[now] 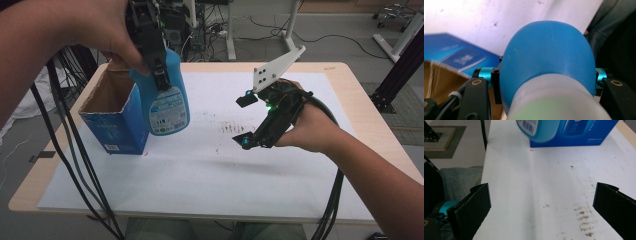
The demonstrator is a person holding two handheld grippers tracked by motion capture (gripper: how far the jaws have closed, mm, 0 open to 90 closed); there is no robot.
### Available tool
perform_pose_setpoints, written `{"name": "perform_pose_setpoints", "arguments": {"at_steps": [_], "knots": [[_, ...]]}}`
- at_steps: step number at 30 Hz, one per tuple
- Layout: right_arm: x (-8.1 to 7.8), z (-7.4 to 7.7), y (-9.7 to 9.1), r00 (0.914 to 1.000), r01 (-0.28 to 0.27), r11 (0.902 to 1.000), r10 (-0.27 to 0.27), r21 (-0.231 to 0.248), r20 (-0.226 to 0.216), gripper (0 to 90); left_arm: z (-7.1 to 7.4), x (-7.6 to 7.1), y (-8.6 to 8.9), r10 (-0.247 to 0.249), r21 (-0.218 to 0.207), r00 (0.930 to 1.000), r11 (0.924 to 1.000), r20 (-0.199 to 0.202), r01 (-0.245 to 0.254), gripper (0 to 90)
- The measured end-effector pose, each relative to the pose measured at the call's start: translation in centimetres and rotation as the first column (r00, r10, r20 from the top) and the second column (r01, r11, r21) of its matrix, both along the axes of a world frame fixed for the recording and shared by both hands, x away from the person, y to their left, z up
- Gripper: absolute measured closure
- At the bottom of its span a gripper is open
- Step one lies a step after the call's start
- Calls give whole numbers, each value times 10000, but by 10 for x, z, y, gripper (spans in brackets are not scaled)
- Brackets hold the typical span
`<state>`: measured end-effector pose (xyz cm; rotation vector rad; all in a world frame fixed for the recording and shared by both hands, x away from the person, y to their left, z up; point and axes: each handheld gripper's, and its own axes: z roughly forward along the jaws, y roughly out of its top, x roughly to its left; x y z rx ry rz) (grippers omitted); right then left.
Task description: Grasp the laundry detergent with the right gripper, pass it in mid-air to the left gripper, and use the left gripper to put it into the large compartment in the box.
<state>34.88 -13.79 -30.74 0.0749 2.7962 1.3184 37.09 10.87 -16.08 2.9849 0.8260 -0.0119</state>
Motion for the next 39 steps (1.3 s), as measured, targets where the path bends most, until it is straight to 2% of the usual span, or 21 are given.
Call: {"name": "perform_pose_setpoints", "arguments": {"at_steps": [2, 4, 5, 6, 8, 10, 11, 13, 16, 19, 24, 27, 29, 30, 31, 32, 33, 36, 37, 39], "knots": [[1, 3, -3, 10000, 27, 9999, -27, -101, -14, 7, 6, 3, 6, 529, 81, 9986, 9986, 63, -529, 395], [2, 5, -5, 10000, 4, 9997, -3, -245, 9, 7, 11, 6, 12, 853, 116, 9963, 9963, 64, -854, 395], [2, 5, -6, 10000, -17, 9995, 18, -302, 36, 7, 14, 7, 16, 1168, 65, 9931, 9931, 64, -1168, 395], [2, 6, -7, 10000, 17, 9992, -16, -405, 27, 7, 17, 9, 21, 1515, -8, 9884, 9885, 65, -1515, 395], [3, 7, -9, 10000, 19, 9987, -20, -504, -26, 7, 23, 11, 28, 1910, -94, 9816, 9816, 57, -1909, 395], [4, 8, -11, 10000, 72, 9981, -71, -604, 22, 7, 29, 14, 38, 2497, -235, 9683, 9681, 82, -2495, 395], [4, 9, -12, 10000, 64, 9979, -63, -641, 19, 7, 31, 15, 42, 2637, -252, 9646, 9644, 97, -2634, 395], [5, 10, -14, 10000, 94, 9972, -92, -745, 29, 7, 35, 16, 49, 3057, -284, 9519, 9519, 193, -3052, 395], [6, 13, -15, 9999, 94, 9961, -89, -875, 56, 7, 40, 18, 59, 3739, -267, 9267, 9274, 374, -3731, 395], [8, 18, -15, 10000, 32, 9940, -25, -1095, 73, 7, 44, 19, 68, 4238, -245, 9046, 9058, 468, -4231, 395], [9, 30, -15, 9999, -82, 9849, 93, -1731, 54, 7, 49, 21, 83, 4790, -154, 8763, 8777, 522, -4789, 395], [10, 37, -17, 9998, -124, 9791, 151, -2031, 119, 7, 50, 22, 92, 5249, -167, 8491, 8510, 584, -5249, 395], [11, 42, -18, 9998, -164, 9735, 194, -2281, 109, 7, 50, 24, 98, 5480, -145, 8339, 8361, 656, -5483, 395], [12, 45, -19, 9997, -178, 9703, 214, -2412, 125, 7, 50, 24, 101, 5680, -169, 8199, 8226, 715, -5684, 395], [12, 48, -20, 9998, -151, 9664, 188, -2565, 118, 7, 51, 25, 103, 5741, -143, 8155, 8182, 728, -5747, 395], [12, 50, -21, 9997, -160, 9640, 199, -2655, 119, 7, 50, 25, 106, 5882, -153, 8050, 8080, 769, -5890, 395], [13, 53, -22, 9996, -182, 9597, 231, -2805, 139, 7, 50, 26, 108, 5955, -134, 7996, 8025, 772, -5964, 395], [14, 60, -23, 9995, -229, 9485, 280, -3160, 116, 7, 47, 28, 115, 6246, -125, 7767, 7798, 815, -6259, 395], [14, 61, -24, 9995, -248, 9439, 301, -3293, 110, 7, 46, 29, 117, 6267, -55, 7750, 7778, 821, -6284, 395], [14, 65, -25, 9996, -260, 9335, 283, -3577, 13, 7, 43, 31, 121, 6425, -57, 7612, 7645, 885, -6446, 396]]}}
